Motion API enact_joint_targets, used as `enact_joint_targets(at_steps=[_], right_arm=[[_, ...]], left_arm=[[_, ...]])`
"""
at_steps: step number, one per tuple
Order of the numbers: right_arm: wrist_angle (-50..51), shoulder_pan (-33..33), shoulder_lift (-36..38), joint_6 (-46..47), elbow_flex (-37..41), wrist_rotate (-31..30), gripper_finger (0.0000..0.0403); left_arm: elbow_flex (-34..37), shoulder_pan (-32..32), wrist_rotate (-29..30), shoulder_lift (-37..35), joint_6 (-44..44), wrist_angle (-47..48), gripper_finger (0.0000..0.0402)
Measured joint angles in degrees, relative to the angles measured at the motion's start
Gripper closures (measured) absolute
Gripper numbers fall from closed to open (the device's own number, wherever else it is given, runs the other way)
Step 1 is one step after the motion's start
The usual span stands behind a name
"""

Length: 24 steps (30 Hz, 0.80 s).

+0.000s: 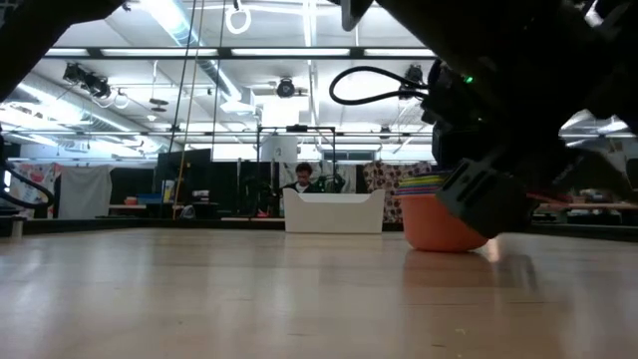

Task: Nest measuring cups in basket
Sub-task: Put the stacked measuring cups into the white bin

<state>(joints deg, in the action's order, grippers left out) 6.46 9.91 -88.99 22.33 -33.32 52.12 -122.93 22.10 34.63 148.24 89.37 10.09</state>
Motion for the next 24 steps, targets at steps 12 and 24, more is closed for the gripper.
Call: enact_joint_targets(at_steps=[12, 24], right_arm=[[-0.19, 0.0, 0.0, 0.0, 0.0, 0.0, 0.0208], [-0.42, 0.0, 0.02, 0.0, -0.04, 0.02, 0.0208]], left_arm=[[-0.02, 4.49, -0.14, -0.15, 3.3, -2.64, 0.0246], [-0.02, 7.3, 13.04, -0.28, 20.06, 13.13, 0.0246]])
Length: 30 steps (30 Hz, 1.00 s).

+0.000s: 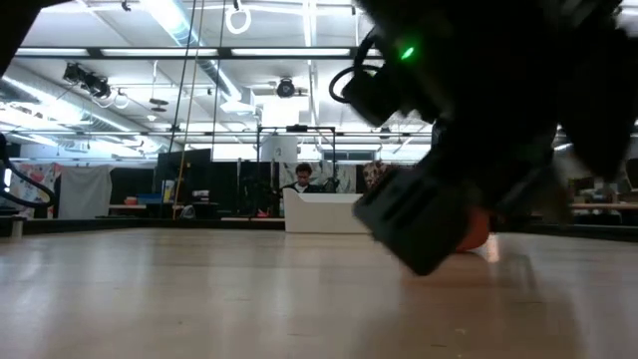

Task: Nest measuring cups in basket
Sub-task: Put the stacked measuring cups into the white bin

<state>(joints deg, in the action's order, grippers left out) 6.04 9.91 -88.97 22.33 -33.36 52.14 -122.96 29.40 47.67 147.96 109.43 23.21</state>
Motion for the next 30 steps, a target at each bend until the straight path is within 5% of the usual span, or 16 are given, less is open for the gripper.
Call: enact_joint_targets(at_steps=[9, 30], right_arm=[[0.0, 0.0, 0.0, 0.02, 0.0, 0.02, 0.0208], [0.35, 0.01, 0.04, 0.03, 0.01, -0.11, 0.0208]], left_arm=[[-0.02, -3.9, -6.89, -0.21, 7.77, 13.04, 0.0246], [0.02, -13.44, -19.22, -0.09, -20.1, 2.72, 0.0246]])
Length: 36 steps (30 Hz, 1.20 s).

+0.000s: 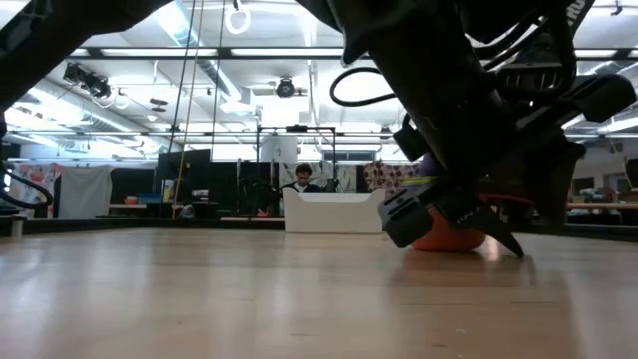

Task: Nest measuring cups in basket
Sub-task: Put the stacked measuring cups into the white bin

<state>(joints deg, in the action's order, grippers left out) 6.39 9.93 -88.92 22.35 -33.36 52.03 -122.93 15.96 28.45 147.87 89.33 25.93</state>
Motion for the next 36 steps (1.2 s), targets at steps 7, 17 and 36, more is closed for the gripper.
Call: enact_joint_targets(at_steps=[7, 17, 36], right_arm=[[-0.09, -0.04, 0.0, 0.4, 0.06, 0.07, 0.0208], [-0.77, 0.01, 0.0, 0.48, -0.07, 0.17, 0.0208], [-1.05, 0.03, 0.0, 0.45, -0.03, 0.14, 0.0208]], left_arm=[[0.0, 1.09, -3.82, -0.05, 1.01, -1.63, 0.0246], [0.04, 6.79, -6.26, -1.86, 7.17, -2.8, 0.0246], [0.02, 13.29, 7.19, -2.16, 23.47, 1.43, 0.0246]])
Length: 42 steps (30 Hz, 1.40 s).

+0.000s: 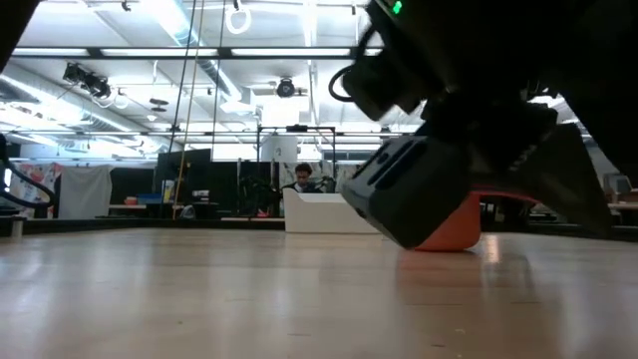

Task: Nest measuring cups in basket
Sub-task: Put the stacked measuring cups into the white bin

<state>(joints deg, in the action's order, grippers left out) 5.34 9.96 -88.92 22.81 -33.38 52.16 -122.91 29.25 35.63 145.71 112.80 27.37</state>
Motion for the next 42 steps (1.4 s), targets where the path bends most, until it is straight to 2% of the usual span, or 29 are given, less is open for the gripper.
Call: enact_joint_targets(at_steps=[4, 13, 28, 42], right_arm=[[0.0, 0.0, 0.0, -0.02, 0.02, 0.0, 0.0211], [-0.15, 0.0, -0.01, -0.02, 0.02, 0.1, 0.0223], [-0.14, 0.01, -0.02, -0.02, 0.02, 0.26, 0.0278], [-0.19, 0.02, -0.04, 2.02, 0.02, 4.15, 0.0258]], left_arm=[[0.0, 1.45, 3.43, 0.0, 4.13, 0.31, 0.0246], [-0.01, 2.04, 3.78, 0.0, 5.41, 4.19, 0.0246], [-0.02, 2.08, 3.76, 0.0, 5.51, 4.21, 0.0246], [-0.02, 2.06, 3.76, 0.0, 5.54, 3.26, 0.0246]])
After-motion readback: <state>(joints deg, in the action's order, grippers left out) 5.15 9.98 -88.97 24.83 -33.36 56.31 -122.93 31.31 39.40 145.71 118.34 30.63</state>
